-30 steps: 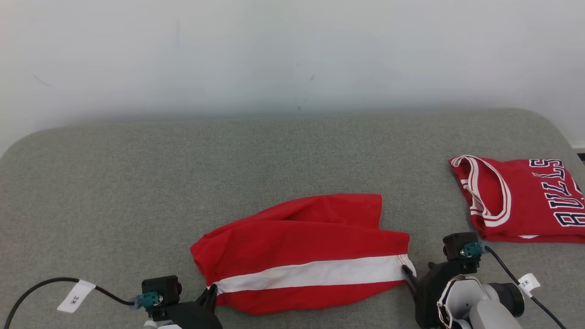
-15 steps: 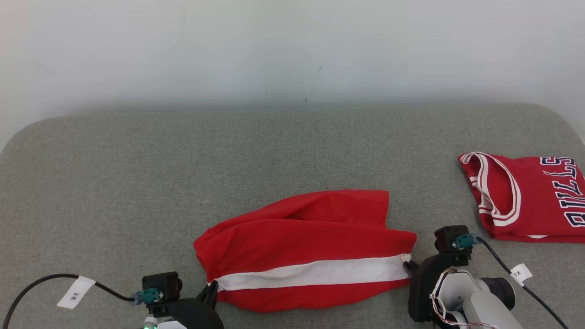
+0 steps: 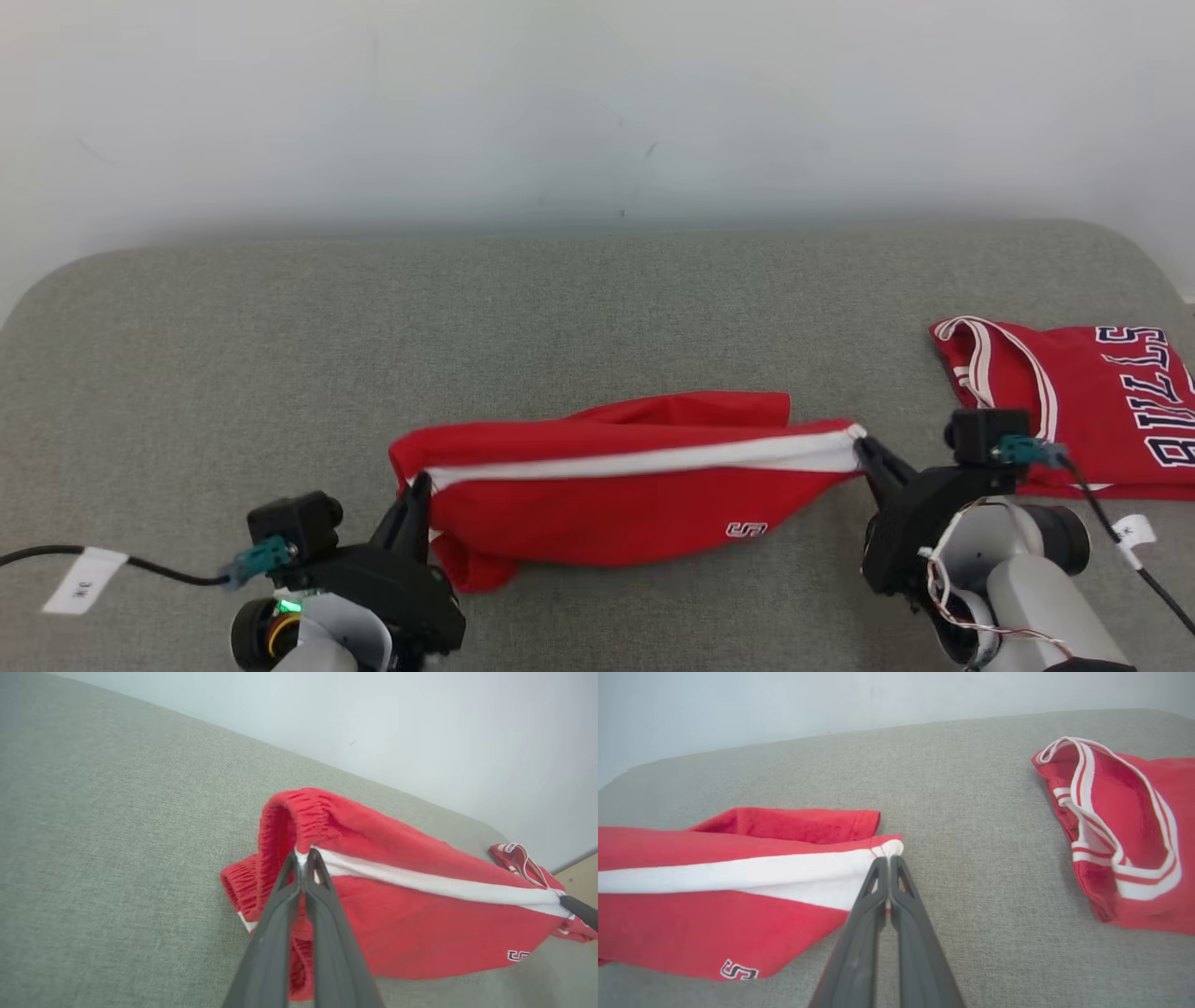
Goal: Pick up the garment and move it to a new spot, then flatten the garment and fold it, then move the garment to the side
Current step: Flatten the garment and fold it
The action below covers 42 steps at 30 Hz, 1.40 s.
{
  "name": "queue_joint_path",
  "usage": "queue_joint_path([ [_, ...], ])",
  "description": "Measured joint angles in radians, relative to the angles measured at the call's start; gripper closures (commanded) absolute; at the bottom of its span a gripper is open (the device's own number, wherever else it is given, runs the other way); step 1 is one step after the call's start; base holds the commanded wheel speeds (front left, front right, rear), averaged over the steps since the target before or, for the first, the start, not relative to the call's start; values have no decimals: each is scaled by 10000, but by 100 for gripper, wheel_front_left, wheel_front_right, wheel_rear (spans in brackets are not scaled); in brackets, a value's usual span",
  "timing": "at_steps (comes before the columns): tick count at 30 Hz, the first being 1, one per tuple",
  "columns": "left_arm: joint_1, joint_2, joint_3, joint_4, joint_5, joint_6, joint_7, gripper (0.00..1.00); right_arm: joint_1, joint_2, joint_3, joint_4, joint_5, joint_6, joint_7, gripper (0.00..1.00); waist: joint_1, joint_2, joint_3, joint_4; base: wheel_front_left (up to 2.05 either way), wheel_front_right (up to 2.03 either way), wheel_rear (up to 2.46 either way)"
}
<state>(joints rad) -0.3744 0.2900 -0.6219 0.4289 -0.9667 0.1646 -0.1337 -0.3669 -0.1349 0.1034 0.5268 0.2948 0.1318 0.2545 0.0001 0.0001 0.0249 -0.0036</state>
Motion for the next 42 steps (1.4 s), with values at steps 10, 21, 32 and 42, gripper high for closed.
queue_joint_path([
  [10, 234, 305, 500, -2537, -485, 303, 291, 100, 942, -523, -842, -3647, 2351, 0, 915, 100, -1, 0, 408, -108, 0, 0, 0],
  [21, -5714, 1018, 702, -1482, -79, -662, 2871, 100, -5107, -978, 1701, -2851, 2638, 0, 1012, 100, 2, 1, 2339, -482, 0, 0, 0],
  [32, -10065, 583, 1455, 391, 1191, -1388, 364, 100, -10352, -623, 826, 173, -54, 0, -3492, 100, 3, 2, 4013, -847, 0, 0, 0],
  [42, -9549, 270, 1783, 1047, 1220, -2228, -1120, 100, -10621, -600, 1241, 1758, -29, 0, -3662, 100, -2, -1, 3682, -761, 0, 0, 0],
])
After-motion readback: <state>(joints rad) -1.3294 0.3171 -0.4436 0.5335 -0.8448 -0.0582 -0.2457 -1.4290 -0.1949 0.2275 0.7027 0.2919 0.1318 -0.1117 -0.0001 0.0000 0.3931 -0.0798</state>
